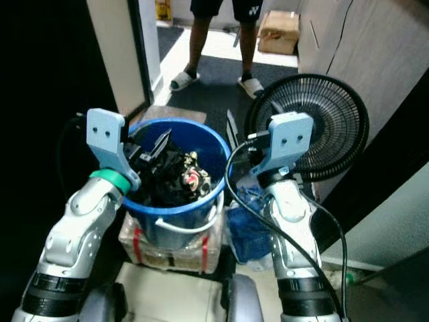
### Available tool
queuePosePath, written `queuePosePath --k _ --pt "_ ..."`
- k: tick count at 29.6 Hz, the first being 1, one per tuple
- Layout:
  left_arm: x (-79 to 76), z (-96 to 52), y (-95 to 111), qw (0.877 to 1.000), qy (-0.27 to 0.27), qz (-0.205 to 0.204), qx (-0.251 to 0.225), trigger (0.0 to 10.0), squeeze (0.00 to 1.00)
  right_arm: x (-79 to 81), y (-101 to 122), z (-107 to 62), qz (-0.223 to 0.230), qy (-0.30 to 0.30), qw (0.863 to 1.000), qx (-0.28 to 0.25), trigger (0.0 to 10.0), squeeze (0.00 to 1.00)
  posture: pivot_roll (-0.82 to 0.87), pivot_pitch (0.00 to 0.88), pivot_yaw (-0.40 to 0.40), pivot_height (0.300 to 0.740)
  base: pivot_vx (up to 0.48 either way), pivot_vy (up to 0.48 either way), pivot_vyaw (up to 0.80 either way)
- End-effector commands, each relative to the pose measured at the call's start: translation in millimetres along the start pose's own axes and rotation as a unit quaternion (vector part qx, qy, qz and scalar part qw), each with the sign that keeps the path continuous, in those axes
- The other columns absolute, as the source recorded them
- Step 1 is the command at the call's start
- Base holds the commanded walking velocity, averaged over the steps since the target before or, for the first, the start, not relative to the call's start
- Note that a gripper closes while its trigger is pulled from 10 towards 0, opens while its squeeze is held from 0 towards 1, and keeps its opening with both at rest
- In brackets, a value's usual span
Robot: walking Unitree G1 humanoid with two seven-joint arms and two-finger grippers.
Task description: Clothes washing
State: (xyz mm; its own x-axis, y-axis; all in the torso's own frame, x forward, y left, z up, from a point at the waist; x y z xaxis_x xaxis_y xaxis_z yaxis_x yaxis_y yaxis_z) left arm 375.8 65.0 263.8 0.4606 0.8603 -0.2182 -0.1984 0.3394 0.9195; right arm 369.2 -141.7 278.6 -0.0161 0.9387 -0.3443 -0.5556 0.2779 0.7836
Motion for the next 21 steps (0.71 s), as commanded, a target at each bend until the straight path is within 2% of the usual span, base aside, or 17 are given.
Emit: queuePosePath --k 1,3,6,11,13,14,15,16,18,20,21 --pt "0.3 -4.1 -7 1.0 0.006 0.004 0.014 10.0 0.0 12.9 0 -4.0 0.012 0.027 1.0 0.004 10.0 0.0 0.0 0.115 0.039 0.565 0.0 0.0 0.0" --pt "2.9 -4.3 -11 1.0 0.018 0.01 0.02 10.0 0.0 20.8 -3 -5.4 0.016 0.049 0.999 0.013 10.0 0.0 0.0 0.121 0.039 0.565 0.0 0.0 0.0" --pt "5.3 -3.4 -12 0.999 0.027 0.016 0.025 10.0 0.0 23.4 -3 -5.2 0.015 0.058 0.998 0.016 10.0 0.0 0.01 0.127 0.036 0.565 0.0 0.0 0.0" --pt "12.4 5.1 -20 0.997 0.053 0.033 0.054 10.0 0.0 31.6 -16 -1.6 0.009 0.082 0.996 0.04 10.0 0.0 0.01 0.149 0.032 0.565 0.0 0.0 0.0" --pt "24.4 10.7 -38 0.992 0.085 0.016 0.094 10.0 0.0 38.9 -32 4.2 0.039 0.086 0.993 0.069 10.0 0.0 0.02 0.177 0.029 0.565 0.0 0.0 0.0" --pt "24.4 10.7 -38 0.992 0.085 0.016 0.094 10.0 0.0 38.9 -32 4.2 0.039 0.086 0.993 0.069 10.0 0.0 0.02 0.177 0.029 0.565 0.0 0.0 0.0" --pt "34.7 10.6 -52 0.986 0.114 0.0 0.125 10.0 0.0 45.5 -40 7.6 0.049 0.095 0.991 0.082 10.0 0.0 0.02 0.199 0.028 0.565 0.0 0.0 0.0" --pt "34.7 10.6 -52 0.986 0.114 0.0 0.125 10.0 0.0 45.5 -40 7.6 0.049 0.095 0.991 0.082 10.0 0.0 0.02 0.199 0.028 0.565 0.0 0.0 0.0" --pt "51.7 10.2 -74 0.974 0.162 -0.025 0.156 10.0 0.0 61.6 -56 16.0 0.088 0.121 0.982 0.116 10.0 0.0 0.04 0.242 0.016 0.565 0.0 0.0 0.0" --pt "51.7 10.2 -74 0.974 0.162 -0.025 0.156 10.0 0.0 61.6 -56 16.0 0.088 0.121 0.982 0.116 10.0 0.0 0.04 0.242 0.016 0.565 0.0 0.0 0.0" --pt "61.2 10.1 -79 0.969 0.186 -0.024 0.163 10.0 0.0 69.3 -65 18.4 0.104 0.134 0.976 0.133 10.0 0.0 0.04 0.26 0.011 0.565 0.0 0.0 0.0"
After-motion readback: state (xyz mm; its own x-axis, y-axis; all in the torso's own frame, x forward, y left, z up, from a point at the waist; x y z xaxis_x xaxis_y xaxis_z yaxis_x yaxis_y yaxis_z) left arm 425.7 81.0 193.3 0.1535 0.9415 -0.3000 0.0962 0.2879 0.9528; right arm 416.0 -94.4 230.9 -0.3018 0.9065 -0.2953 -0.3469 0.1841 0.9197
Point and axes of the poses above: a point about 5 cm out from each wrist's last joint towards the gripper, its own z axis pointing out of the wrist towards the gripper, its own y axis along the axis of the wrist's last joint, x = y × z, the point moved 6 cm from there along z, pointing out of the wrist towards the gripper, and after that the axes turned 14 degrees about -z, right-handed, at the moved point
